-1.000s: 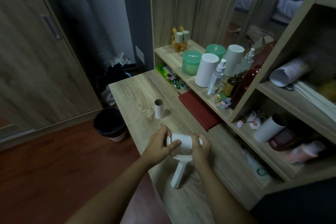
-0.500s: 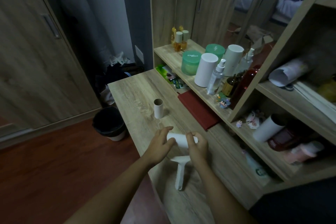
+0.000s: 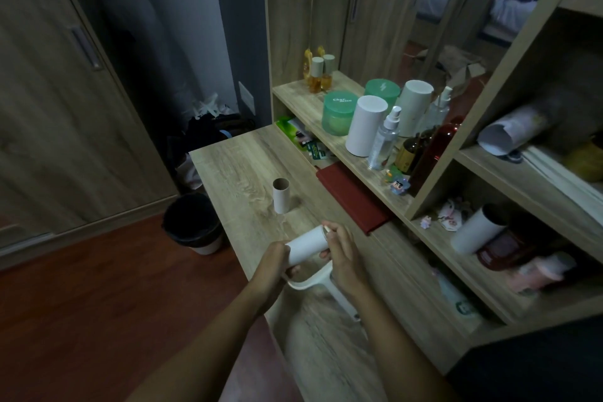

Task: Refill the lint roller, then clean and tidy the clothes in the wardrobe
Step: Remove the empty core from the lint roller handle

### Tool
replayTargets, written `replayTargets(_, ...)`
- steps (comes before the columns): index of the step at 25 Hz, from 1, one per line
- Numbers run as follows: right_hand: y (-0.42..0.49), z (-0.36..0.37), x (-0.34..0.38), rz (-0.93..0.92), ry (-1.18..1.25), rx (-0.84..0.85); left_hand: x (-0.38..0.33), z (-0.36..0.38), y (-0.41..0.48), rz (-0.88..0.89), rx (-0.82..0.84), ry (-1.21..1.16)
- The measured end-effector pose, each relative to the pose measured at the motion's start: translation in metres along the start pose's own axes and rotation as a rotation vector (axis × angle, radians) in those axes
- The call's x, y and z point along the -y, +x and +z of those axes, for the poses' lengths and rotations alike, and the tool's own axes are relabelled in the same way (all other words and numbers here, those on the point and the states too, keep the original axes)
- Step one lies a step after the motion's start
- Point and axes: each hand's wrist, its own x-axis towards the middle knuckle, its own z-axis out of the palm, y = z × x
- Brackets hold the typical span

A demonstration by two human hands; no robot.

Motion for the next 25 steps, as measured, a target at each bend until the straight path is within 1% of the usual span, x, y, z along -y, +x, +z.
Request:
replayTargets(1, 0.000, 0.000, 0.001, -0.008, 0.001, 0.005, 0.001, 0.001, 0.000, -0.037, -0.006, -0.072)
replayTargets(3, 0.000, -0.001, 0.002, -0.029, -0.024, 0.010, 0.004, -0.001, 0.002, -0.072, -0.007, -0.124)
replayTargets(6, 0.005, -0.004, -0.001, -0.079, -0.111, 0.002, 0.006, -0.005, 0.000, -0.072, 0.028, -0.169)
replayTargets(9, 0.010, -0.005, 0.000, -0.091, -0.124, -0.007, 0.006, -0.008, -0.002, 0.044, 0.138, -0.066)
replayTargets(11, 0.011, -0.005, 0.002, -0.108, -0.131, -0.011, 0.007, -0.008, -0.003, 0.112, 0.168, -0.009)
replayTargets(14, 0.009, -0.003, 0.004, -0.155, -0.187, -0.043, 0.006, -0.008, -0.003, 0.180, 0.115, 0.023)
replayTargets(17, 0.007, 0.001, 0.003, -0.163, -0.242, -0.084, 0.008, -0.008, -0.004, 0.243, 0.066, 0.083)
replayTargets(21, 0.005, 0.008, -0.003, -0.222, -0.290, -0.181, 0.011, -0.006, -0.005, 0.311, 0.007, 0.162)
replayTargets(25, 0.004, 0.008, 0.000, -0.229, -0.306, -0.169, 0.010, -0.008, -0.004, 0.330, -0.028, 0.194)
